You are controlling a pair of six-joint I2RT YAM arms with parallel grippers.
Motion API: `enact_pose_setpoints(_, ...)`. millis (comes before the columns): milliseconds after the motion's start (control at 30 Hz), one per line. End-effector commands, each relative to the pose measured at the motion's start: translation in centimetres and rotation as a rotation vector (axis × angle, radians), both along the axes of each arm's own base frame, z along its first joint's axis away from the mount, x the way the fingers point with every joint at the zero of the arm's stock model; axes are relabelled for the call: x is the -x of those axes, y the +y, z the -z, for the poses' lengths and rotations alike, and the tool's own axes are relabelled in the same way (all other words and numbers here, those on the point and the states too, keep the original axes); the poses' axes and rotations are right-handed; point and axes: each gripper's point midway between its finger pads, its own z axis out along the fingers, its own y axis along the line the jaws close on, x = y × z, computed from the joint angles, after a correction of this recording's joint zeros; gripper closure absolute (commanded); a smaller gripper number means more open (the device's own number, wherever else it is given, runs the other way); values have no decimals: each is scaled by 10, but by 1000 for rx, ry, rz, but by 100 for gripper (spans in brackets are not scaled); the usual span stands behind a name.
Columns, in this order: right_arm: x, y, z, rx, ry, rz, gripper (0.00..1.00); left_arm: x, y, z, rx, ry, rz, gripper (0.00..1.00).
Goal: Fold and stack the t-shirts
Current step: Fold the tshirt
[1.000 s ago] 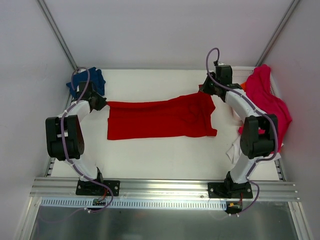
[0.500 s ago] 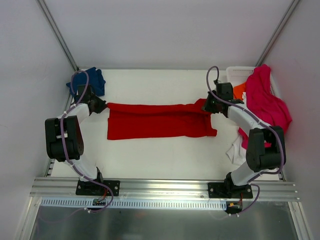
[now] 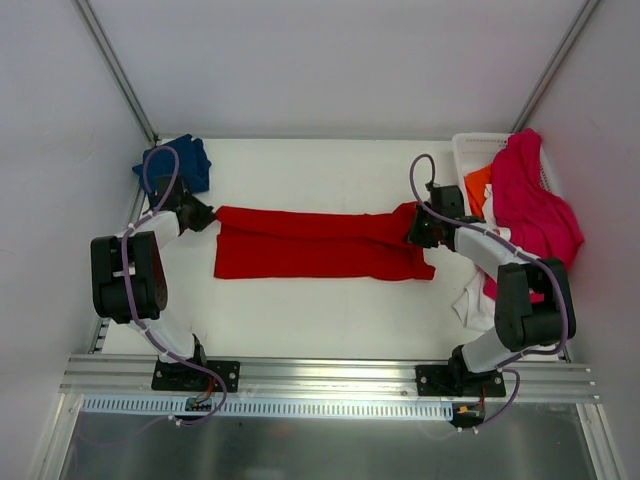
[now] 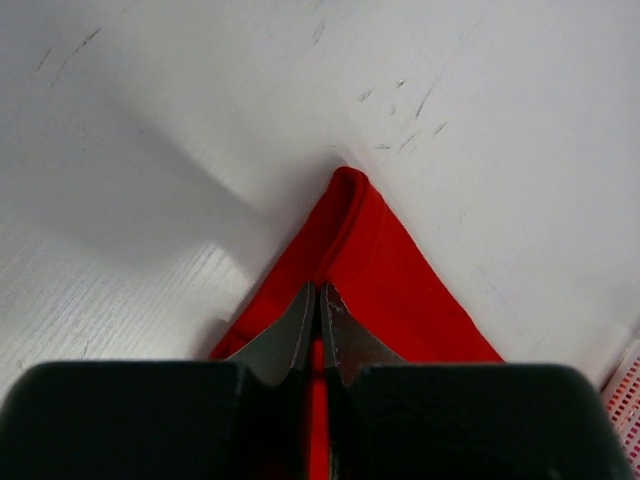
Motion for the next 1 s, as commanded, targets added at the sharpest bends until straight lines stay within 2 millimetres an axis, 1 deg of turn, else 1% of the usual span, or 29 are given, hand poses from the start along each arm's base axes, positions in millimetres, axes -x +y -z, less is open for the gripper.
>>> enact_pose_setpoints(0, 4, 1, -9, -2, -37, 7, 99, -2, 4, -14, -14, -54, 11, 100)
enact_pose_setpoints(33, 8, -1, -5, 5, -25, 13, 99, 0, 3, -12, -14, -50, 11, 100)
enact_pose_setpoints(200, 21, -4, 6, 32, 1, 28, 99, 5, 4, -3, -12, -28, 5, 100)
enact_pose_setpoints(233, 23, -4, 8, 32, 6, 34, 98, 6, 4, -1, -13, -23, 4, 100)
enact_pose_setpoints(267, 28, -5, 12, 45, 14, 37, 94, 7, 4, 1, -14, -17, 5, 100)
enact_pose_setpoints(300, 30, -5, 14, 47, 20, 39, 74, 7, 4, 1, -13, -17, 6, 100)
enact_pose_setpoints(333, 32, -5, 16, 50, 23, 39, 50, 8, 3, 3, -11, -10, 10, 95)
enact_pose_setpoints(367, 36, -5, 19, 64, 27, 45, 28, 8, 3, 4, -7, -8, 11, 82)
enact_pose_setpoints(400, 38, -6, 19, 73, 28, 46, 1, 9, 1, 5, -4, -5, 16, 63)
enact_pose_setpoints(433, 40, -5, 20, 81, 29, 45, 0, 10, 3, 6, -3, -2, 9, 28)
enact_pose_setpoints(467, 39, -11, 18, 109, 15, 68, 1, 10, 4, 7, -5, 1, 5, 17)
enact_pose_setpoints(533, 44, -14, 15, 133, 18, 76, 1, 11, 4, 3, -11, -9, 0, 1)
enact_pose_setpoints(567, 45, -14, 13, 147, 9, 75, 1, 12, 5, 1, -17, -14, 1, 1)
enact_pose_setpoints(600, 46, -15, 3, 149, -9, 79, 1, 12, 6, -3, -23, -24, 1, 1)
enact_pose_setpoints(667, 47, -15, -9, 163, -39, 78, 0, 13, 5, -19, -32, -63, 2, 1)
enact_pose_setpoints(700, 47, -15, -25, 157, -72, 80, 1, 14, 5, -33, -36, -99, 4, 1)
enact_pose_setpoints(767, 48, -16, -41, 157, -111, 84, 0, 15, 3, -47, -39, -136, 6, 1)
enact_pose_setpoints(800, 50, -16, -58, 148, -147, 85, 0, 17, 1, -61, -41, -171, 12, 1)
enact_pose_setpoints(867, 53, -16, -72, 151, -180, 87, 1, 20, 0, -75, -43, -204, 15, 1)
enact_pose_setpoints(900, 57, -17, -76, 154, -178, 90, 0, 23, -2, -88, -47, -237, 18, 1)
enact_pose_setpoints(933, 57, -18, -89, 149, -212, 93, 0, 24, -3, -95, -46, -253, 23, 1)
enact_pose_setpoints(967, 61, -21, -90, 162, -206, 102, 1, 25, -4, -102, -46, -272, 28, 1)
